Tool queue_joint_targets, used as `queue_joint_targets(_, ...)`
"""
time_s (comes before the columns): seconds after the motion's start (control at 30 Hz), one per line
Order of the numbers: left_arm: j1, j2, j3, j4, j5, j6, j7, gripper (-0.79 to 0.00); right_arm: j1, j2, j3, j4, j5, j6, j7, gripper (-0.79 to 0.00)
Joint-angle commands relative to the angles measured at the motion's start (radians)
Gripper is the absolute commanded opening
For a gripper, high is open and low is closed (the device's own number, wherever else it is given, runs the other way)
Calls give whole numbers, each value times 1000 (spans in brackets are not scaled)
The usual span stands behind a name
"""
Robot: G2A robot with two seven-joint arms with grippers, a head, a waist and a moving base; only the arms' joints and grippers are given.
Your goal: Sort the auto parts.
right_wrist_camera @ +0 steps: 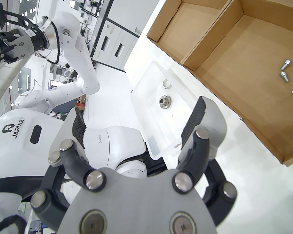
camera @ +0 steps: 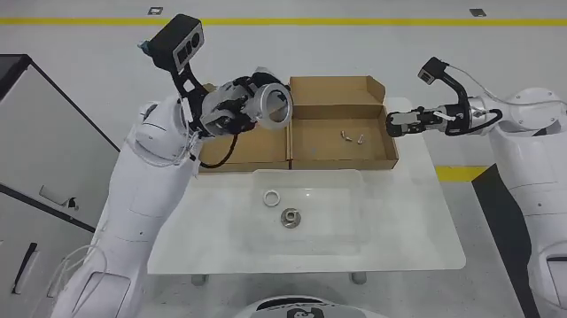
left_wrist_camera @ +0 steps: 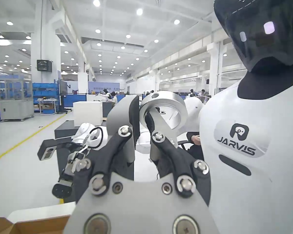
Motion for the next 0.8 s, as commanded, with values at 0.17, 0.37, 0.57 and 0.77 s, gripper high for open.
queue_joint_targets(0.17, 2, -13, 30, -33, -200, 0, 10, -785, 0, 0, 0, 0, 0, 0, 0, 0)
queue_joint_targets(0.37, 0, -30, 22, -41, -375, 0, -36, -785, 0, 0, 0, 0, 0, 0, 0, 0)
queue_joint_targets(0.57, -2, -40, 11, -31, -350, 0, -36, -785, 0, 0, 0, 0, 0, 0, 0, 0)
queue_joint_targets(0.77, -1, -39, -26, -3, -159, 0, -36, -785, 0, 0, 0, 0, 0, 0, 0, 0)
